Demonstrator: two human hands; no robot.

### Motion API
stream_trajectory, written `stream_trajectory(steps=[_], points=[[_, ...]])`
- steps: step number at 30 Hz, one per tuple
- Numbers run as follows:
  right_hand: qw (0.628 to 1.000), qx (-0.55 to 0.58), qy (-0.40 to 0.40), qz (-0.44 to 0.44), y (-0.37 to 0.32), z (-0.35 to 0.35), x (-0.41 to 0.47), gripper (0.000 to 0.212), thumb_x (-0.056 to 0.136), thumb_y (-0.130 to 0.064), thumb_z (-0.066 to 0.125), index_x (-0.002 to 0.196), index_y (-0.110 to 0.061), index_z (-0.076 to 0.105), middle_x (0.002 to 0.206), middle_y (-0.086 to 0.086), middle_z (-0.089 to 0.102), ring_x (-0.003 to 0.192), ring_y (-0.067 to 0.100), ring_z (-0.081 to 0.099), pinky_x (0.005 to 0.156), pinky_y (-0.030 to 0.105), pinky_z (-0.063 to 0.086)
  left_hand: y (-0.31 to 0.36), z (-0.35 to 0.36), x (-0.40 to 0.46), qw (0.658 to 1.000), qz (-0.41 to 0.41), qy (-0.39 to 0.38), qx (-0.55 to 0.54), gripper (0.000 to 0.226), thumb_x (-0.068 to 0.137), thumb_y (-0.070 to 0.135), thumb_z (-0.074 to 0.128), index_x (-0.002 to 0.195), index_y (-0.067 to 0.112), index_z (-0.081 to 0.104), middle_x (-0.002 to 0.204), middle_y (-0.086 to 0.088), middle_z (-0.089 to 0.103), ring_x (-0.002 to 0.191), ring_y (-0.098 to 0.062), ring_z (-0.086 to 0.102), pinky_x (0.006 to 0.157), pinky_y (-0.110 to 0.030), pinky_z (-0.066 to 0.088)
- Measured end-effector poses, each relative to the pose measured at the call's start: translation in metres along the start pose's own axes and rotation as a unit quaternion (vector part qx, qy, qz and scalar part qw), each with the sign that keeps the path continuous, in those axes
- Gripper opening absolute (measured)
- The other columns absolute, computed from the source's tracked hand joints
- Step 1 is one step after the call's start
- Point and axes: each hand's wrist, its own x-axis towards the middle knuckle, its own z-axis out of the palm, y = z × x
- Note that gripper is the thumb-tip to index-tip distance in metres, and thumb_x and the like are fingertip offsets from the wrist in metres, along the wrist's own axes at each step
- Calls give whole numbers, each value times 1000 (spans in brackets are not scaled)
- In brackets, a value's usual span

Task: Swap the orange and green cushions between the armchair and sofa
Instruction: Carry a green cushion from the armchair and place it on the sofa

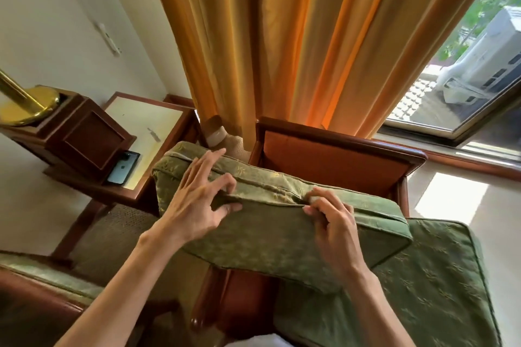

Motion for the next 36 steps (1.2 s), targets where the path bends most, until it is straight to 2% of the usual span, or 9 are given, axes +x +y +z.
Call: stream_trajectory(steps=[3, 5, 7, 10, 13, 18, 26, 31, 36], points=[[998, -20, -59, 7, 13, -6, -15, 18, 101, -29, 49, 102, -18, 64, 139, -9, 55, 114, 19, 57, 96, 36, 38, 6, -10, -3, 995, -15, -73, 58, 80, 61, 70, 79, 124, 41, 41, 166, 3, -11, 147, -22, 14, 118, -44, 6], [993, -43, -106, 34, 12, -16, -19, 30, 100, -47, 44, 100, -22, 60, 141, -12, 52, 107, 22, 56, 91, 37, 39, 6, -19, 6, 987, -55, -120, 92, 121, 52, 68, 84, 148, 45, 15, 165, 3, -13, 147, -28, 13, 117, -47, 1], [985, -65, -148, 54, 5, -26, -17, 46, 92, -69, 41, 92, -25, 54, 128, -15, 57, 98, 19, 55, 87, 38, 40, 6, -25, 15, 969, -97, -181, 136, 139, 50, 72, 83, 155, 40, -1, 165, -1, -2, 148, -30, 4, 117, -49, -5], [966, -152, -206, 39, -18, -34, 0, 75, 73, -91, 43, 108, -25, 50, 109, -11, 53, 95, 13, 51, 88, 39, 44, 8, -15, 18, 951, -87, -210, 208, 138, 52, 76, 79, 156, 20, 9, 163, -8, 8, 150, -30, -8, 117, -50, -14], [944, -216, -248, -15, -53, -15, 21, 110, 58, -98, 48, 133, -18, 42, 126, 2, 44, 115, 22, 43, 99, 42, 40, 14, -7, 12, 950, -61, -211, 222, 131, 55, 74, 78, 153, 15, 16, 164, -10, 8, 151, -29, -13, 118, -53, -19], [929, -200, -291, -111, -87, 61, 33, 125, 58, -79, 73, 149, -9, 22, 143, 10, 40, 131, 30, 38, 110, 52, 28, 5, -8, -10, 974, -42, -133, 178, 113, 55, 72, 80, 144, 19, 33, 147, -5, 41, 142, -25, 28, 122, -47, -3], [924, -240, -298, 11, 20, -43, -17, 129, 45, -90, 67, 149, -29, 20, 138, -9, 42, 127, 16, 37, 112, 39, 26, -23, -15, -56, 990, -83, -72, 92, 115, 46, 68, 88, 140, 25, 38, 135, -1, 49, 132, -22, 38, 118, -26, -13], [923, -268, -275, 29, 41, -48, -42, 119, 44, -80, 73, 139, -25, 30, 127, -6, 43, 118, 18, 40, 106, 40, 29, -5, -4, -54, 987, -75, -71, 124, 123, 47, 63, 88, 149, 28, 29, 137, -1, 48, 134, -23, 36, 122, -40, 1], [940, -252, -230, 9, 47, -43, -52, 100, 43, -78, 72, 123, -26, 40, 116, -8, 46, 108, 16, 41, 98, 40, 32, -3, -1, -55, 983, -92, -73, 142, 108, 42, 69, 86, 131, 23, 45, 127, 1, 50, 126, -23, 41, 119, -44, 9]])
